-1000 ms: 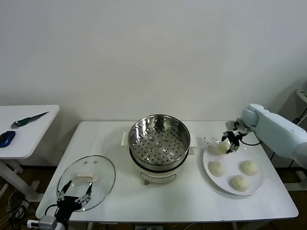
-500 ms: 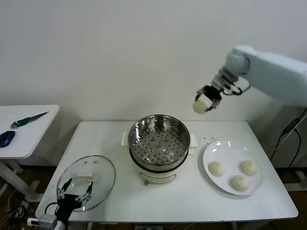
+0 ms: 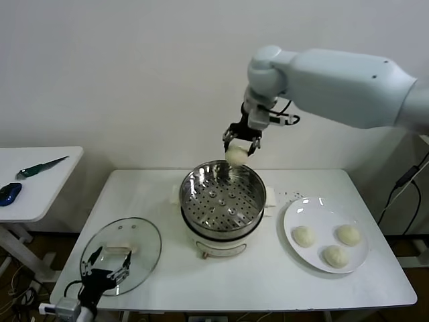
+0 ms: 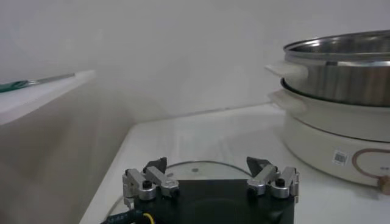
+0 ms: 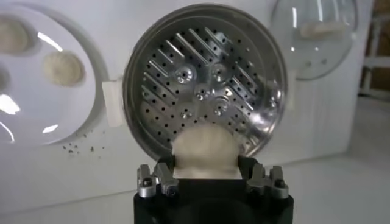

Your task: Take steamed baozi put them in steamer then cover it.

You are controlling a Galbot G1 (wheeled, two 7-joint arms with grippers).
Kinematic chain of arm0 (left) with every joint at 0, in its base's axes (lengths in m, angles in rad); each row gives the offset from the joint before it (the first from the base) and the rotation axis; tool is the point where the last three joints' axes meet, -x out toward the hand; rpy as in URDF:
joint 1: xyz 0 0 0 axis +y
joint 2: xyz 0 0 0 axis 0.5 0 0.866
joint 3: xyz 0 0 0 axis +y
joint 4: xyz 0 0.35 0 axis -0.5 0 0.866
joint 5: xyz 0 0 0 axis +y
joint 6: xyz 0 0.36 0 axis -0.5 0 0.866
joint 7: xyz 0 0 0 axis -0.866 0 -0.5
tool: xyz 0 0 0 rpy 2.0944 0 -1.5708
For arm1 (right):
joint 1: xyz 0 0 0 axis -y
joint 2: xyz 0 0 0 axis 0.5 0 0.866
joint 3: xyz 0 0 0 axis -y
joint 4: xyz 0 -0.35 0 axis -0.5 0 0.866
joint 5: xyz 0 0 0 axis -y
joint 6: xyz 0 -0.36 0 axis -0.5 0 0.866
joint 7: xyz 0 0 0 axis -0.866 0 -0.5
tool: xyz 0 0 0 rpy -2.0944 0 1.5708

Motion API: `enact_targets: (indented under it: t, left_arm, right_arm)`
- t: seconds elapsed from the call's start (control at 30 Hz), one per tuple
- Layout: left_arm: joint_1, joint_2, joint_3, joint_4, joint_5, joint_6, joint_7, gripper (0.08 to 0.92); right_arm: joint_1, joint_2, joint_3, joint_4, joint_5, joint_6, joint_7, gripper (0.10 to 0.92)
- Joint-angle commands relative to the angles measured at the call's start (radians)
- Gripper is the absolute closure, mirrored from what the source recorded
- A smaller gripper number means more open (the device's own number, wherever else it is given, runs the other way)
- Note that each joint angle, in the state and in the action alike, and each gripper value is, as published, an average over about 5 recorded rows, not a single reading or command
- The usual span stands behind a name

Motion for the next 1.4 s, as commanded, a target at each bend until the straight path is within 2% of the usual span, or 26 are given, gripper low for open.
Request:
enact_targets:
  t: [0.03,0.73,0.83,0.93,1.0,1.1,1.3,1.4]
  left_arm:
    - [0.001,-0.002,0.0,0.0,0.0,-0.001,0.0,0.177]
    - [-0.014,0.001,-0.002,0.042,-0.003,-0.014,-0.007,0.177]
    - [-0.016,0.001,-0.002,0.04,-0.003,-0.013,-0.007,0.177]
    - [-0.017,0.0,-0.002,0.035,-0.005,-0.012,-0.007,0.177]
    - [-0.018,0.0,-0.003,0.032,-0.004,-0.012,-0.007,0.177]
    - [-0.016,-0.001,-0.006,0.026,-0.004,-0.011,-0.007,0.177]
    - [0.0,-0.002,-0.008,0.008,-0.002,-0.011,-0.006,0.177]
    - [0.003,-0.004,-0.008,0.001,-0.001,-0.011,-0.006,0.177]
  right_arm:
    - [-0.205,0.059,0.081,-0.116,-0.223,0.057,0.046,0.355]
    - [-0.404,0.177,0.235,-0.371,-0.356,0.075,0.117,0.372]
    - [-0.403,0.183,0.233,-0.38,-0.351,0.081,0.125,0.339]
    - [-0.39,0.186,0.23,-0.382,-0.321,0.085,0.141,0.263]
    - [-0.357,0.178,0.214,-0.364,-0.262,0.082,0.126,0.225]
    - [-0.24,0.145,0.131,-0.304,-0.093,0.075,0.064,0.206]
    - [0.151,0.05,-0.225,-0.169,0.489,0.014,-0.068,0.202]
    - [0.303,-0.066,-0.379,-0.068,0.734,-0.13,-0.134,0.202]
